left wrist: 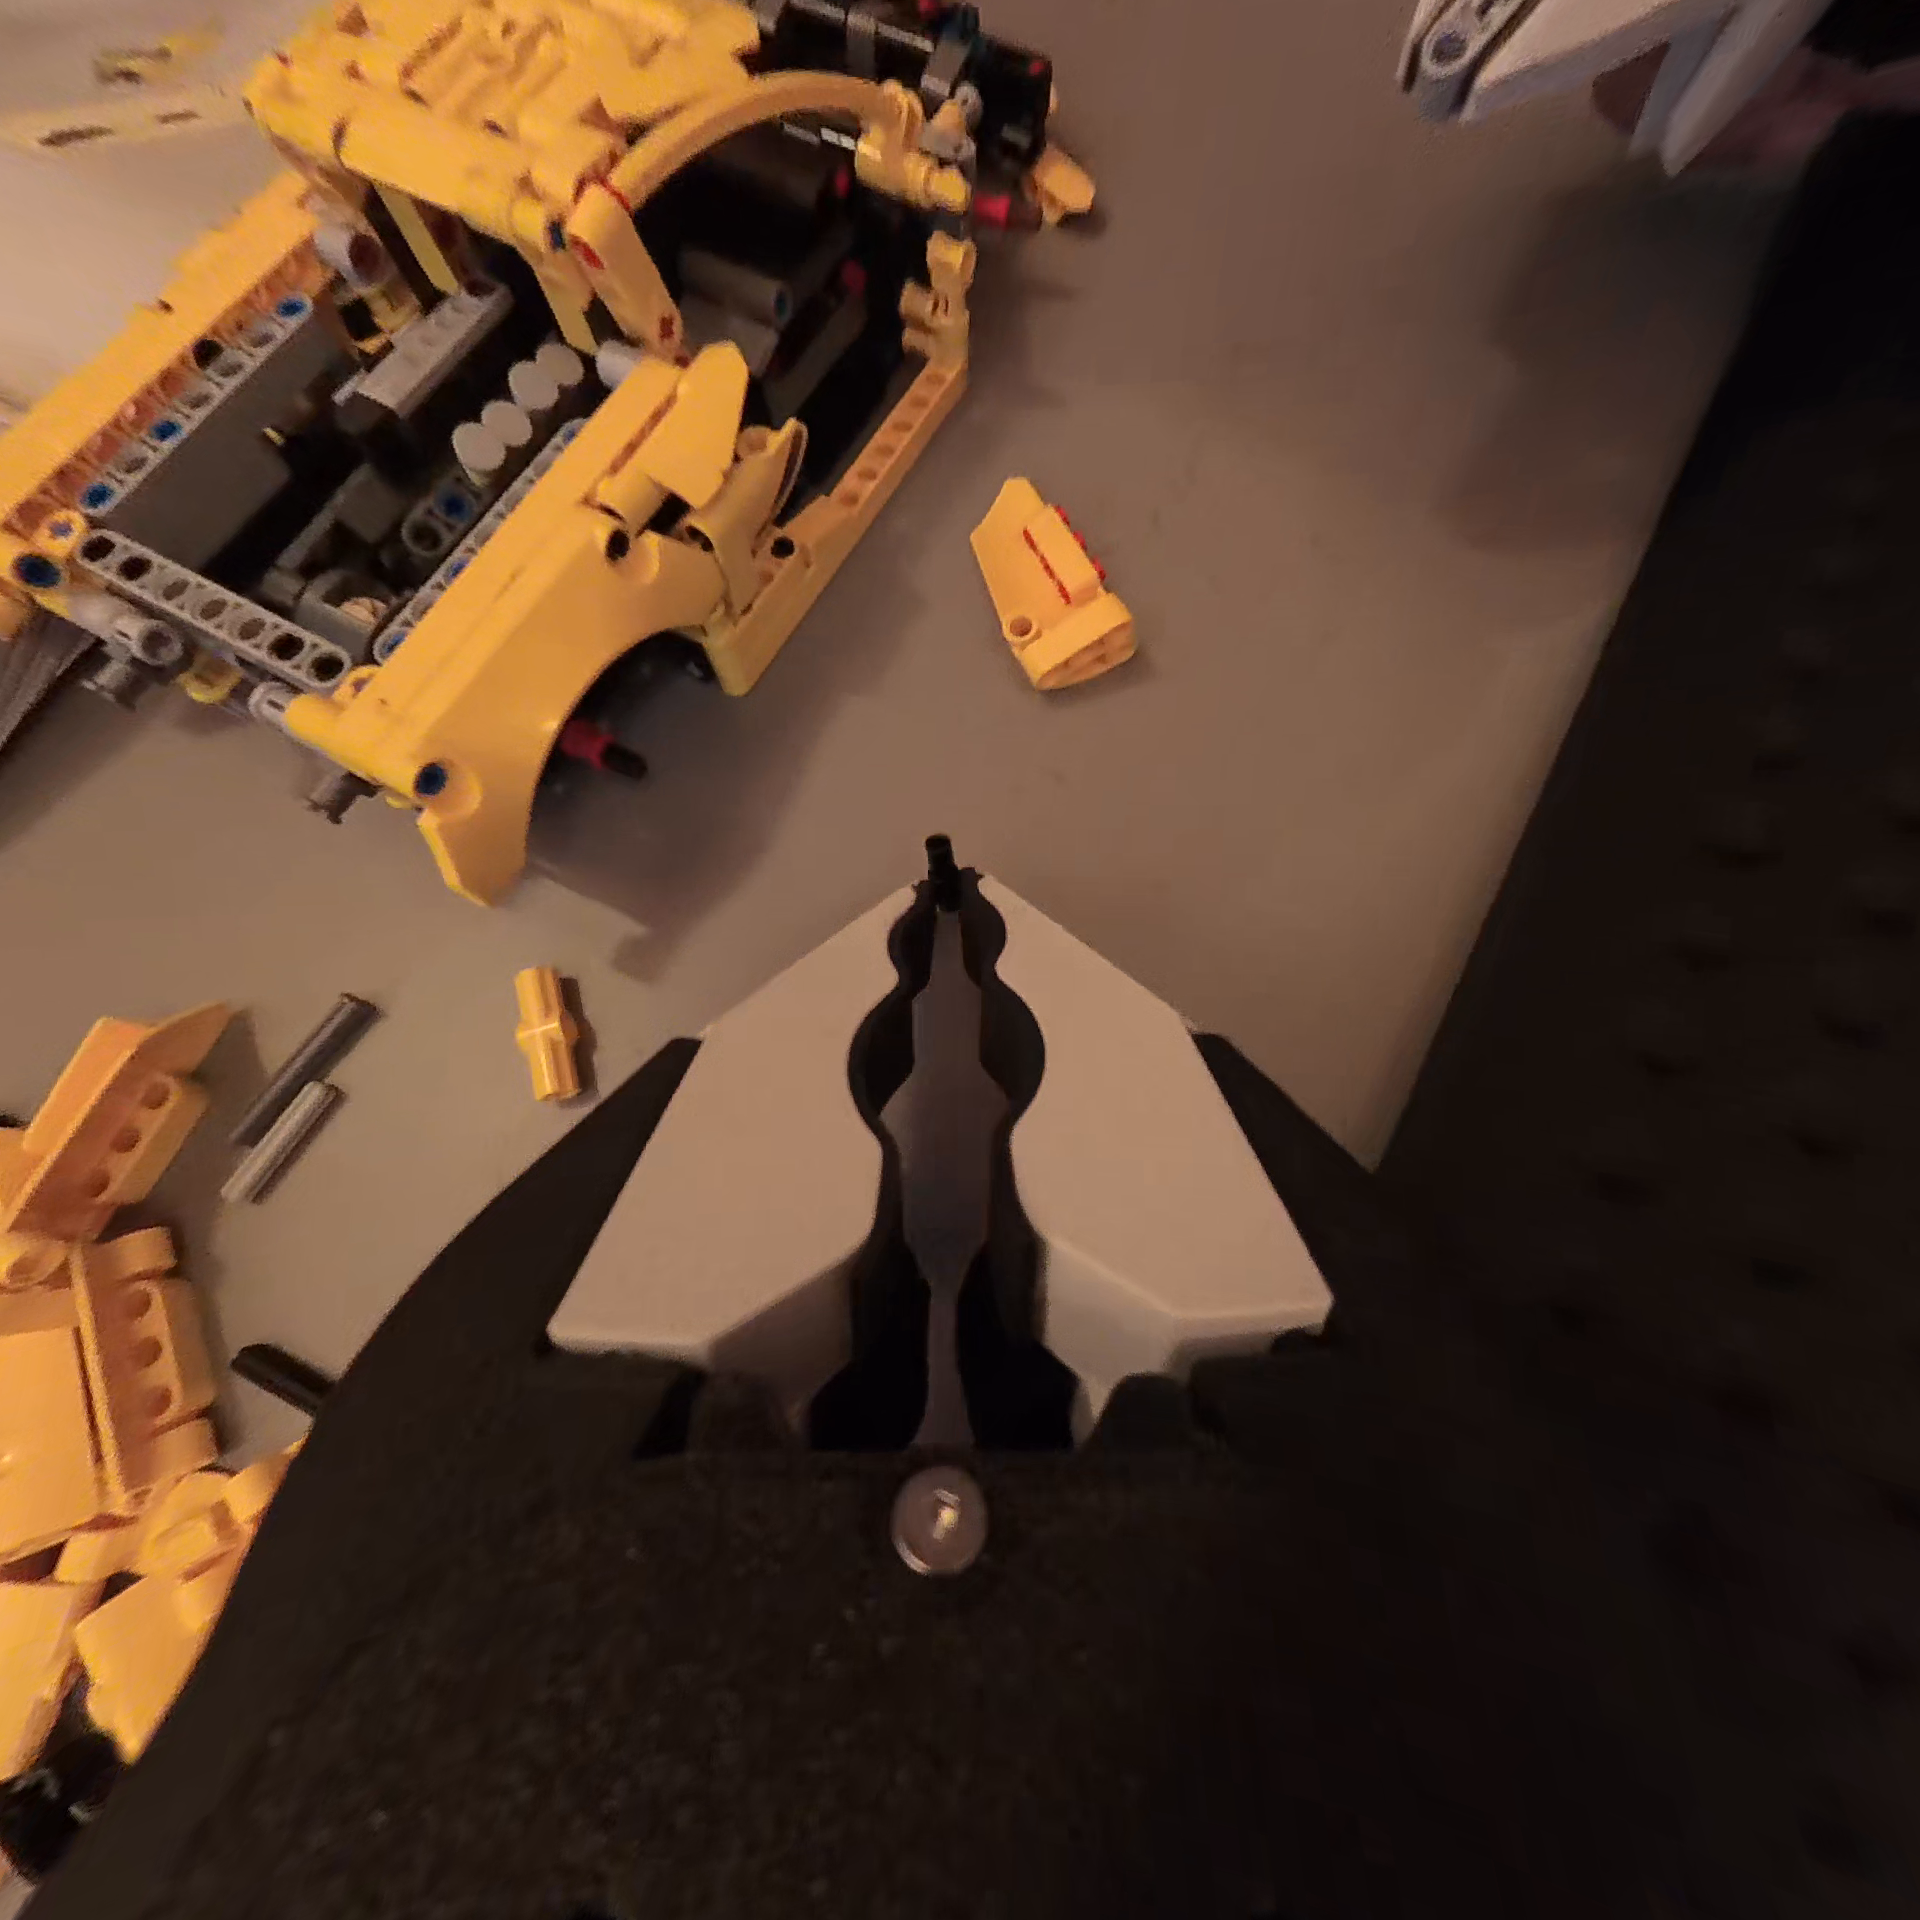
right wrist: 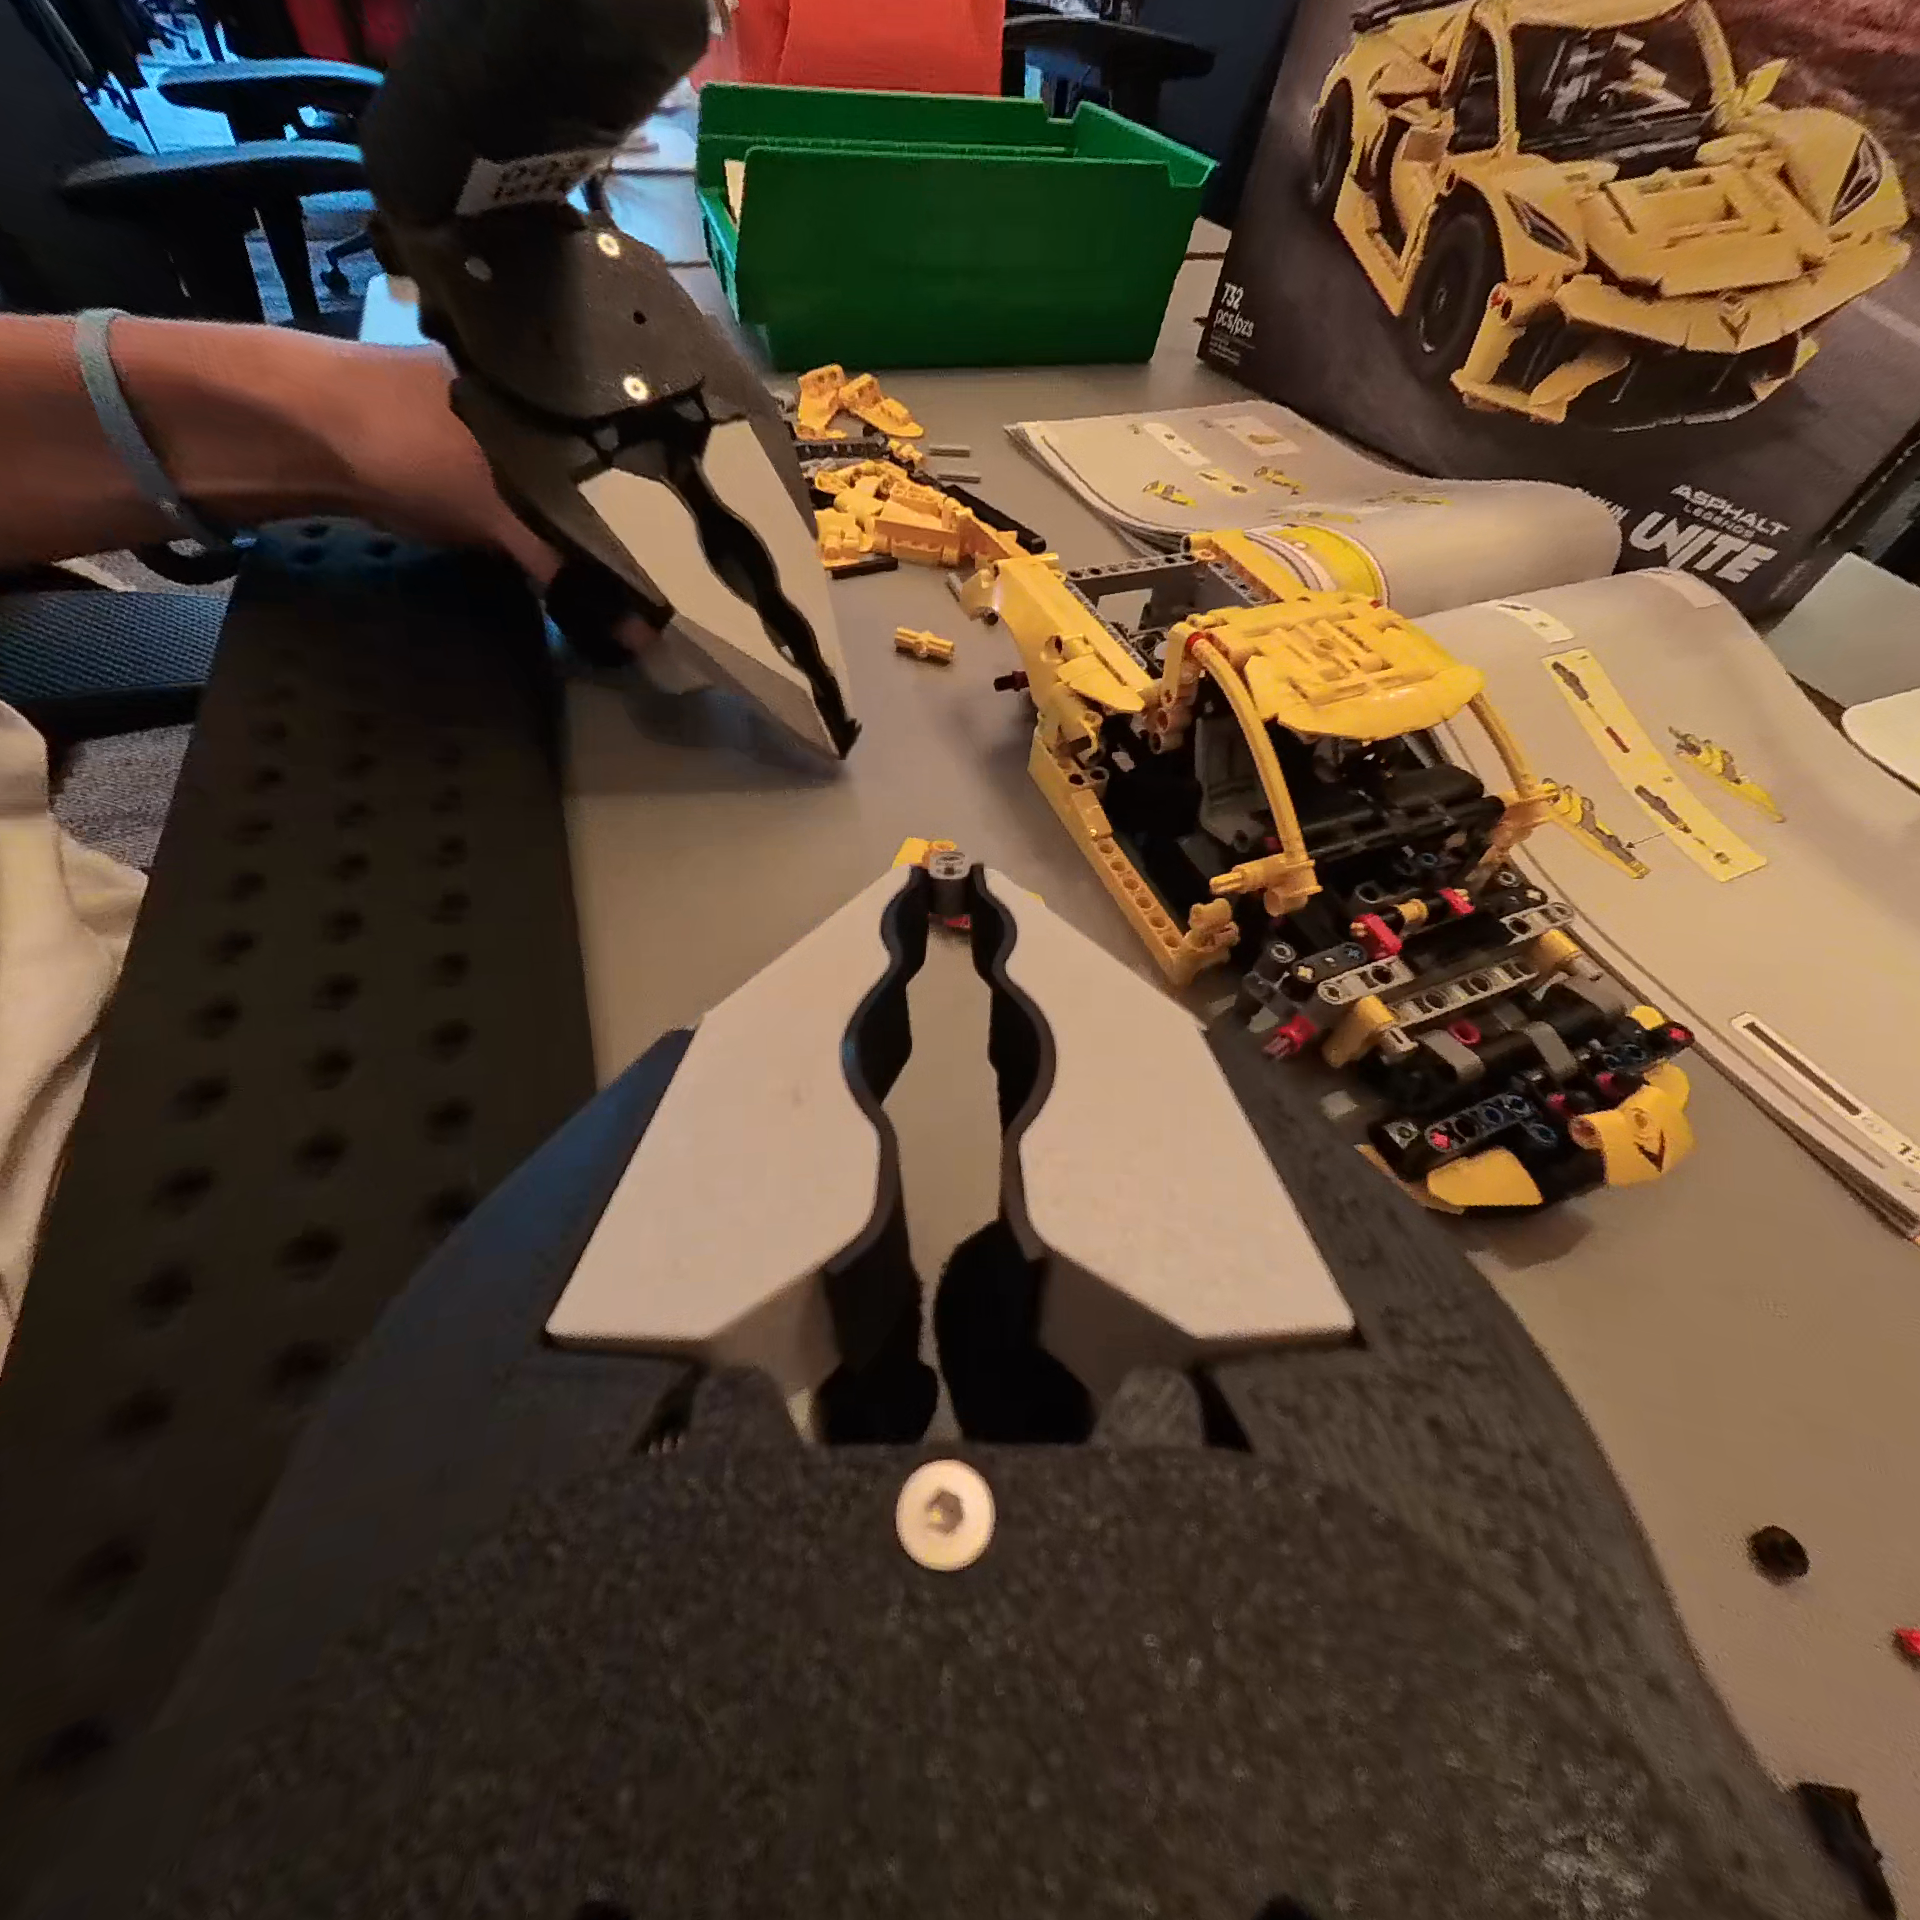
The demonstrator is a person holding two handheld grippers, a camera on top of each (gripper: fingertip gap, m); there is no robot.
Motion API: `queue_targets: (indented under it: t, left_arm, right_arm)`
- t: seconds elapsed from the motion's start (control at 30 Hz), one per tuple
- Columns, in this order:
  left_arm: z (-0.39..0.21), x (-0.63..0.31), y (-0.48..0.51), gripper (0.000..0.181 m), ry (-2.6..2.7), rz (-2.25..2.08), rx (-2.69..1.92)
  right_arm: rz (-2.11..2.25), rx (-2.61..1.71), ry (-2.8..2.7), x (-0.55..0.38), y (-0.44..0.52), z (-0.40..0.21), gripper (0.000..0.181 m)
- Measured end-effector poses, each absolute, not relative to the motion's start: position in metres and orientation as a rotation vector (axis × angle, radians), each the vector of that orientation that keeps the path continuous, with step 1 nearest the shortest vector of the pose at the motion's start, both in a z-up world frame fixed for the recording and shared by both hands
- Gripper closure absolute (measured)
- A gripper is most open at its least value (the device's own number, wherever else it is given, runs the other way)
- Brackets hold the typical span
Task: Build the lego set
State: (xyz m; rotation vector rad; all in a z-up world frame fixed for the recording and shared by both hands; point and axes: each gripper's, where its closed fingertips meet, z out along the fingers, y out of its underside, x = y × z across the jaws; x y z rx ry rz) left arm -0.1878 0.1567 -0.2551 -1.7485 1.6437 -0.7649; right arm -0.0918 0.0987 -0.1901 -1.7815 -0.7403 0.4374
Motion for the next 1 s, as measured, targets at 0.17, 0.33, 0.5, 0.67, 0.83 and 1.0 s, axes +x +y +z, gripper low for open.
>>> queue_targets:
  t: [0.17, 0.33, 0.5, 0.67, 0.83, 1.0]
  left_arm:
    - [-0.259, -0.186, 0.155, 0.177, 1.668, -0.762, -1.733]
    - [-0.259, -0.188, 0.155, 0.177, 1.668, -0.767, -1.736]
    - [-0.261, -0.19, 0.154, 0.176, 1.683, -0.745, -1.722]
    - [-0.261, -0.194, 0.154, 0.176, 1.683, -0.756, -1.729]
    - [-0.26, -0.194, 0.156, 0.172, 1.671, -0.739, -1.728]
    - [-0.26, -0.195, 0.156, 0.168, 1.674, -0.739, -1.725]
  right_arm:
    - [0.445, -1.781, -0.735, -0.091, 0.099, -0.19, 0.175]
    - [0.45, -1.787, -0.742, -0.092, 0.099, -0.192, 0.175]
    - [0.428, -1.808, -0.765, -0.094, 0.099, -0.198, 0.175]
    - [0.424, -1.813, -0.772, -0.094, 0.098, -0.2, 0.175]
    - [0.427, -1.82, -0.774, -0.095, 0.098, -0.201, 0.175]
    - [0.432, -1.823, -0.772, -0.094, 0.099, -0.201, 0.175]
